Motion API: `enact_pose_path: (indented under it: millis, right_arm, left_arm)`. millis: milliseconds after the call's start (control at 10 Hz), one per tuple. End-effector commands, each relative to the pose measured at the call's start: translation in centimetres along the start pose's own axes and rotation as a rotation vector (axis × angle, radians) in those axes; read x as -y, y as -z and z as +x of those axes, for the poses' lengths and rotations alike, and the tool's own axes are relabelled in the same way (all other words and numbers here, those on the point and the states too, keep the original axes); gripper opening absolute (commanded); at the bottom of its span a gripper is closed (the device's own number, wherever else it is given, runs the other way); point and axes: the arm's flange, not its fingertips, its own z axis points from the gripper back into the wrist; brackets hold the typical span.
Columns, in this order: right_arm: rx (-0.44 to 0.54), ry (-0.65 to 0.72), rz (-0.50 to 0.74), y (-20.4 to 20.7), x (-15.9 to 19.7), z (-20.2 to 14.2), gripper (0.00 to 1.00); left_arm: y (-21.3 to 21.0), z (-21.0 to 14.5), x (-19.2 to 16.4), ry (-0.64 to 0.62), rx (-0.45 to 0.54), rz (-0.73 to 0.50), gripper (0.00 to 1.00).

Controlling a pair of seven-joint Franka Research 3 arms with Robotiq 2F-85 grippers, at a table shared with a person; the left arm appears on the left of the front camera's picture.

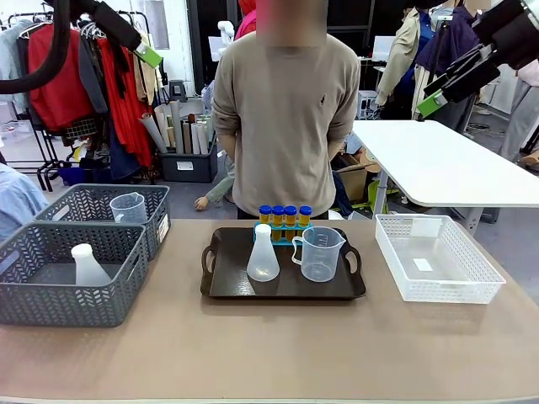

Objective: Prepare the laboratory tools.
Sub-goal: Pick up one Small flask and place it on the Handle tray.

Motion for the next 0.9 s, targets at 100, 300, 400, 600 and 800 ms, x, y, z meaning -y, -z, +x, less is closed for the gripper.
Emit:
enact_pose_path:
  millis: [100, 300, 400, 600, 800]
  right_arm:
    - [0.026, -0.002, 0.014, 0.0, 0.1, 0.1, 1.0]
    - [0.026, -0.002, 0.014, 0.0, 0.1, 0.1, 1.0]
    - [0.026, -0.002, 0.014, 0.0, 0.1, 0.1, 1.0]
    - [0.026, -0.002, 0.014, 0.0, 0.1, 0.1, 1.0]
    - [0.026, -0.002, 0.014, 0.0, 0.1, 0.1, 1.0]
  left_arm:
    - [0.9, -1.3, 0.6, 0.063, 0.042, -0.04, 1.0]
    - [1.9, -2.0, 1.1, 0.089, 0.029, -0.025, 1.0]
    - [2.5, -2.1, 1.4, 0.106, 0.027, -0.025, 1.0]
    - [2.0, -1.9, 1.4, 0.117, 0.031, -0.002, 1.0]
    - [2.2, -1.3, 0.7, 0.083, 0.003, -0.03, 1.0]
